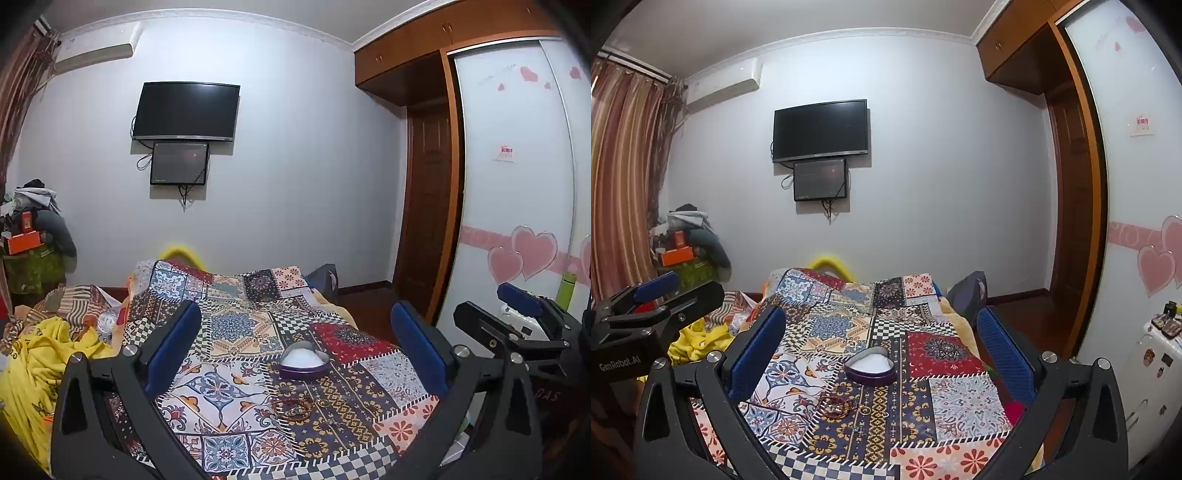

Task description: Organize jewelry

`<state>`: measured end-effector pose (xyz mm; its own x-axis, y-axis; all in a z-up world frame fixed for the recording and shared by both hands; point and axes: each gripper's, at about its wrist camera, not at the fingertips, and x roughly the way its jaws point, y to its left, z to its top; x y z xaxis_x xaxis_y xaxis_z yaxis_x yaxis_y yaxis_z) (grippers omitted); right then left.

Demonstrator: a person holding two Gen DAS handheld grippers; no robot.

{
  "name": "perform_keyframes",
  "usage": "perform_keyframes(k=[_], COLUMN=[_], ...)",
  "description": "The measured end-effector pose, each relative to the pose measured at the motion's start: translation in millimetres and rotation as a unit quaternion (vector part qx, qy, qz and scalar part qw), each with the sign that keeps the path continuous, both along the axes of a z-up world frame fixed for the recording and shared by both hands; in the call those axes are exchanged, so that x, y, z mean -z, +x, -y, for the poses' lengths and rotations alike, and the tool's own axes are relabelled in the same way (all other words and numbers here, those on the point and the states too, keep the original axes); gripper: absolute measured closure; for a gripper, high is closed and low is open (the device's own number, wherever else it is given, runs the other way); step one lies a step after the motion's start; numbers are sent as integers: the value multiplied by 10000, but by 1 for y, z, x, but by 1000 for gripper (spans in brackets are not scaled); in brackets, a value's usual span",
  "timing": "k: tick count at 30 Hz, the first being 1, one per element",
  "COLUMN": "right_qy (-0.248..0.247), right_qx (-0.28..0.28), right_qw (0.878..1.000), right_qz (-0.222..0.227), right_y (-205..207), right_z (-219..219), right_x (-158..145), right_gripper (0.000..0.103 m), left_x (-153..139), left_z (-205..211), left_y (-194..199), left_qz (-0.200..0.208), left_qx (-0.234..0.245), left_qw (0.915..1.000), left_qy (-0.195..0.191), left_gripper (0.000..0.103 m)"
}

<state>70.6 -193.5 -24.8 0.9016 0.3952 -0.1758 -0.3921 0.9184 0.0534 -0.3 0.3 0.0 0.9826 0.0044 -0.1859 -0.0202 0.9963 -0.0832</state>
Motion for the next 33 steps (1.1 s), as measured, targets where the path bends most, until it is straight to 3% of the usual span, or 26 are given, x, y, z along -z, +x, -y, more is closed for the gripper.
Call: perform_keyframes(k=[33], right_qy=[16], right_qx=[3], right_qw=[10000], right_qz=[-96], right_y=[5], right_z=[-1], right_x=[6], right_gripper=[0], left_x=[6], left_z=[-6], left_y=[7], left_qz=[-115], left_qx=[-24], left_qw=[9999], left_qy=[-32], left_gripper=[0])
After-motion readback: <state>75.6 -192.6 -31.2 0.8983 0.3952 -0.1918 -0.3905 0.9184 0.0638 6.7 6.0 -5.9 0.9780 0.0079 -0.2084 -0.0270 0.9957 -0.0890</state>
